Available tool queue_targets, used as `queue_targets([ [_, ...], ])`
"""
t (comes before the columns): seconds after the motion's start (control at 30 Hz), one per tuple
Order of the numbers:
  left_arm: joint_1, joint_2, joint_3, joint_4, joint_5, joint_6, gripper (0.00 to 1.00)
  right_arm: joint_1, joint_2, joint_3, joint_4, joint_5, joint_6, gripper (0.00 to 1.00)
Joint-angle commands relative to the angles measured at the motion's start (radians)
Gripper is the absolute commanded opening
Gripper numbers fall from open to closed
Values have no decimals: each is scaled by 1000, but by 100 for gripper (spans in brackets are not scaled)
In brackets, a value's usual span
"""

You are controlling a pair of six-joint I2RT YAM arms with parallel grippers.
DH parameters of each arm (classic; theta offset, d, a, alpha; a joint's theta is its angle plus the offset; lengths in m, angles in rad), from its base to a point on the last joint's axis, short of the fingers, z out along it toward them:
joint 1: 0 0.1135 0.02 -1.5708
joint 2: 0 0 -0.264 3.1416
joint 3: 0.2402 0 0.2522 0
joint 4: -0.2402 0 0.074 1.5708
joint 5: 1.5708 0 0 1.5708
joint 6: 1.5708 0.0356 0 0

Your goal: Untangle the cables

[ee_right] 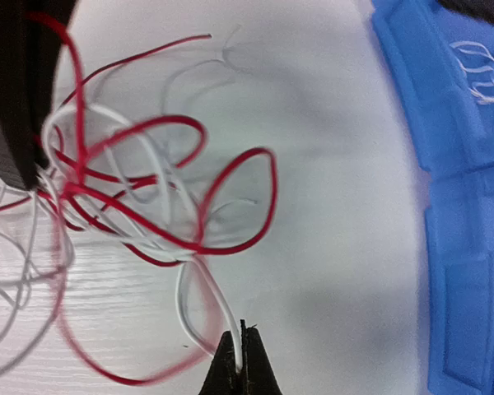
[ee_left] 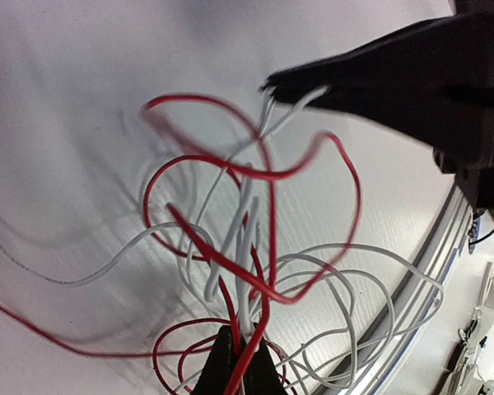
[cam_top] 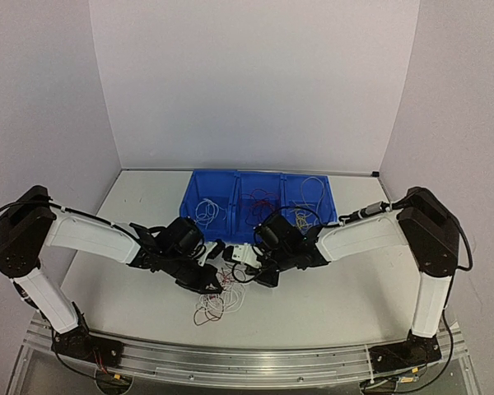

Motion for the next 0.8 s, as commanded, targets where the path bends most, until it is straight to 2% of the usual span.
queue_targets([
  [0.0,-4,-95,-8,-66,-149,-59,0,-10,-128,-8,-1,367,240,0],
  [0.07,-4,-149,-34,-94,-218,-96,0,-21,-188,-47,1,560,343,0],
  [0.13,-2,-211,-53,-142,-293,-136,0,-44,-264,-99,-5,683,428,0],
  [0.27,20,-317,-95,-231,-421,-215,0,-100,-441,-189,-96,808,605,0],
  [0.43,98,-410,-144,-337,-490,-288,0,-228,-634,-236,-279,837,785,0],
  [0.57,186,-452,-191,-388,-500,-306,0,-303,-730,-235,-395,825,815,0],
  [0.63,195,-455,-203,-398,-509,-310,0,-317,-754,-219,-447,829,816,0],
  [0.77,196,-453,-214,-343,-448,-264,6,-320,-789,-207,-477,680,831,0],
])
